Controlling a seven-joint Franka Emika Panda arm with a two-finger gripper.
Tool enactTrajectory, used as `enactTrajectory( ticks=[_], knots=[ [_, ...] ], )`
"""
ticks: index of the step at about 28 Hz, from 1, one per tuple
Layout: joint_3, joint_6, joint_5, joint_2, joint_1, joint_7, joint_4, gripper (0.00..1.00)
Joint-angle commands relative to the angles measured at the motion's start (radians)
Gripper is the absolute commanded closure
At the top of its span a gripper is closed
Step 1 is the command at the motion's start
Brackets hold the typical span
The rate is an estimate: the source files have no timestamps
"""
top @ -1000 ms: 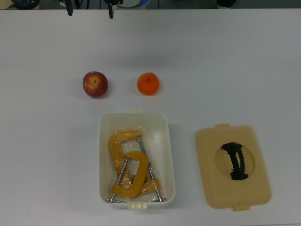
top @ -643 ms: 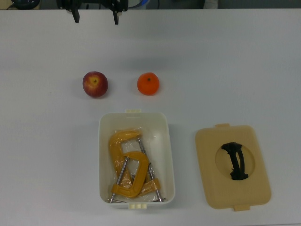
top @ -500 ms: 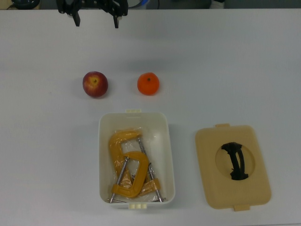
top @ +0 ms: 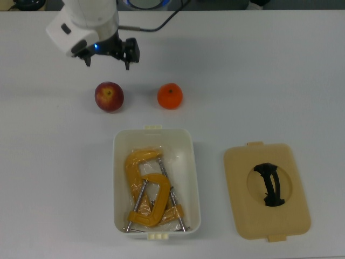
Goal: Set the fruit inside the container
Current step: 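Move the gripper down to the red apple and grasp it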
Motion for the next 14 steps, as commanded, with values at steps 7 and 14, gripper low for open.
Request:
enactTrajectory(
  ticks=[7, 14],
  knots=[
    [0.003, 0.094, -0.101, 0.112, 0.008, -0.012, -0.051, 0.00],
    [0.002, 0.166, -0.126, 0.137, 0.005, -0.013, -0.127, 0.00]
  ],
)
